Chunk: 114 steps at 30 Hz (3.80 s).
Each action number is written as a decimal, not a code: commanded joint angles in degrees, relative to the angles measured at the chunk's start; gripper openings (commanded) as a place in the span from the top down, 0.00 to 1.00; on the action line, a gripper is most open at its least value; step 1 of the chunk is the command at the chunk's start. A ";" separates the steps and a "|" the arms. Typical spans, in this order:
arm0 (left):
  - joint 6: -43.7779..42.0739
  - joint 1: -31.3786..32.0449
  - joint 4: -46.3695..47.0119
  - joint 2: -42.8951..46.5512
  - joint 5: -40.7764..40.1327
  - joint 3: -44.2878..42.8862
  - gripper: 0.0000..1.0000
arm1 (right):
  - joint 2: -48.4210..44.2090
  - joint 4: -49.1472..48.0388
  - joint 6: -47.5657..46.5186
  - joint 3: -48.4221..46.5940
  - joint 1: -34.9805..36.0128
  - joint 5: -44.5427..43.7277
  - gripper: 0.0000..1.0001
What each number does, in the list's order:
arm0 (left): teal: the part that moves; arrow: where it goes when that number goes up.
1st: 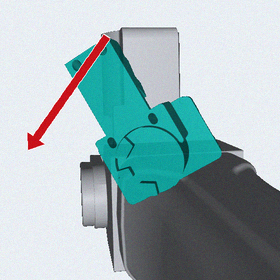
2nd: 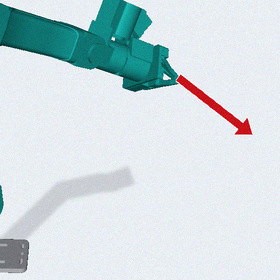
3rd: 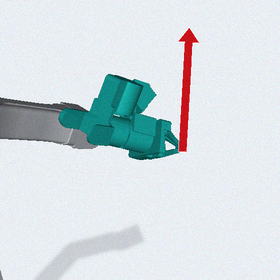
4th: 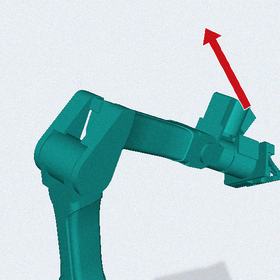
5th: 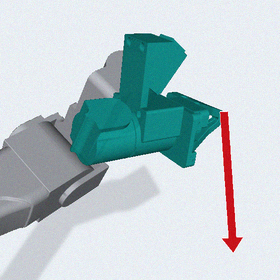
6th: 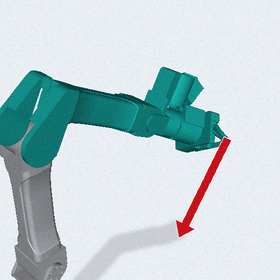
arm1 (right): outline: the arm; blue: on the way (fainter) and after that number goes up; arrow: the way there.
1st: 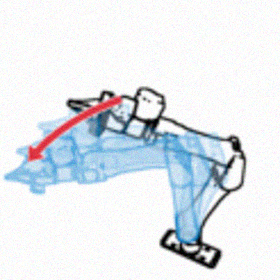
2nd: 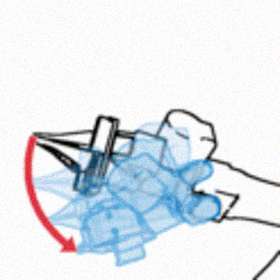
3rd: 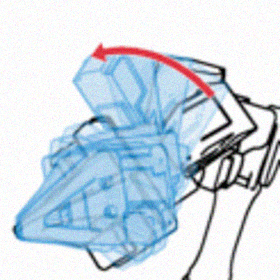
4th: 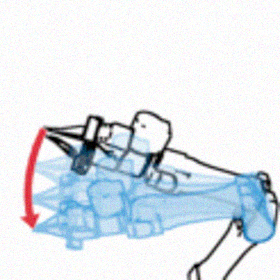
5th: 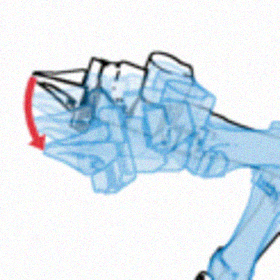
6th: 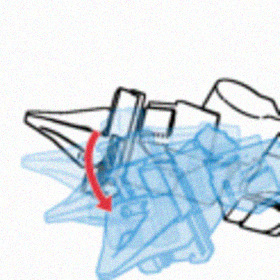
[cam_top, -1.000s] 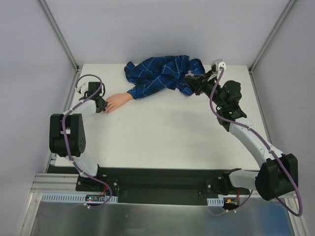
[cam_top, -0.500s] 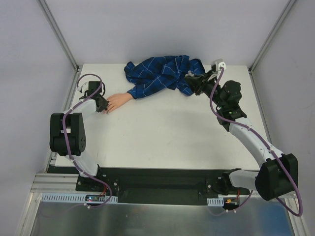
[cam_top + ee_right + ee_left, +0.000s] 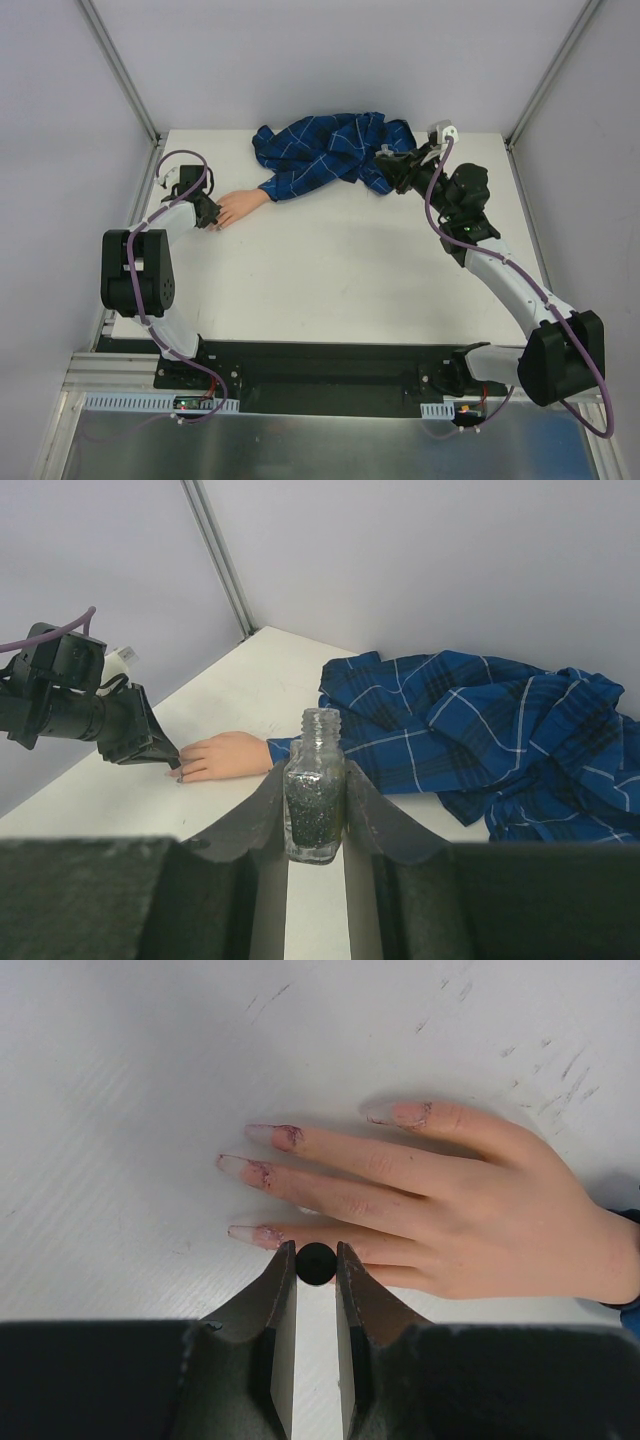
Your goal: Paint the nails
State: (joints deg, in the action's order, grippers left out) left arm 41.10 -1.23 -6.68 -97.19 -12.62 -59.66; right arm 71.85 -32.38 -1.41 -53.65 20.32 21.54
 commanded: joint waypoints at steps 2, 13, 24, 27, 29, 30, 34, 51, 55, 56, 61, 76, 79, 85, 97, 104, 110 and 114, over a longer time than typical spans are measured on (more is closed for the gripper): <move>0.12 -0.96 -0.88 -0.02 -2.23 -1.34 1.00 | -0.14 -4.97 0.71 -0.58 -0.37 1.31 1.00; 0.56 -1.84 -1.41 -0.72 -1.79 -1.43 1.00 | -0.05 -4.97 0.71 -0.58 -0.37 1.40 1.00; 1.00 -1.84 -2.37 -1.25 -1.44 -1.51 1.00 | -0.05 -4.88 0.71 -0.49 -0.36 1.40 1.00; 1.09 -1.84 -2.73 -1.43 -1.44 -1.51 1.00 | -0.05 -4.88 0.71 -0.58 -0.45 1.40 1.00; 1.17 -1.84 -2.90 -1.43 -1.44 -1.43 1.00 | -0.05 -4.88 0.71 -0.58 -0.45 1.40 1.00; 1.17 -1.84 -2.90 -1.51 -1.53 -1.43 1.00 | -0.05 -4.88 0.71 -0.49 -0.45 1.40 1.00; 1.09 -1.84 -2.99 -0.99 -1.70 -1.16 1.00 | -0.05 -4.88 0.71 -0.49 -0.45 1.40 1.00; -1.02 -1.23 -1.41 0.16 -1.79 -0.81 1.00 | 0.04 -4.97 0.79 -0.49 -0.45 1.40 1.00; -1.99 -0.35 -0.88 0.42 -1.00 -1.25 1.00 | -0.05 -4.88 0.79 -0.49 -0.45 1.40 1.00; -2.16 -0.17 -0.62 0.42 -0.91 -1.34 1.00 | 0.04 -4.88 0.79 -0.49 -0.37 1.40 1.00; -2.17 0.09 0.00 0.24 0.84 -1.51 1.00 | 0.21 -4.97 0.88 -0.58 -0.45 1.49 1.00; -2.43 0.00 0.79 1.56 0.23 -1.25 1.00 | 0.30 -4.88 0.97 -0.58 -0.37 1.49 1.00; -2.26 0.09 0.70 1.56 0.58 -1.25 1.00 | 0.30 -4.88 0.88 -0.67 -0.45 1.49 1.00; -2.08 0.09 0.88 1.39 1.29 -1.25 1.00 | 0.48 -4.88 0.97 -0.67 -0.45 1.49 1.00; -1.90 0.01 1.40 1.91 1.81 -0.99 1.00 | 0.57 -4.88 1.15 -0.93 -0.45 1.75 1.00; -1.64 0.00 1.40 2.44 2.16 -0.81 1.00 | 0.83 -4.88 1.23 -1.02 -0.37 1.84 1.00; -1.55 0.09 1.41 3.76 1.20 -0.29 1.00 | 1.01 -4.88 1.23 -1.11 -0.45 1.93 1.00; -1.99 0.09 1.40 5.16 0.93 -0.02 1.00 | 1.09 -4.88 1.15 -1.28 -0.45 1.93 1.00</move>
State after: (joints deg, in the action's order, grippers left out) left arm 39.57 -1.48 -6.26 -96.09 -10.96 -59.64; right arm 72.86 -32.40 -0.80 -53.65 20.32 21.96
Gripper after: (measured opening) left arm 0.145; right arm 0.246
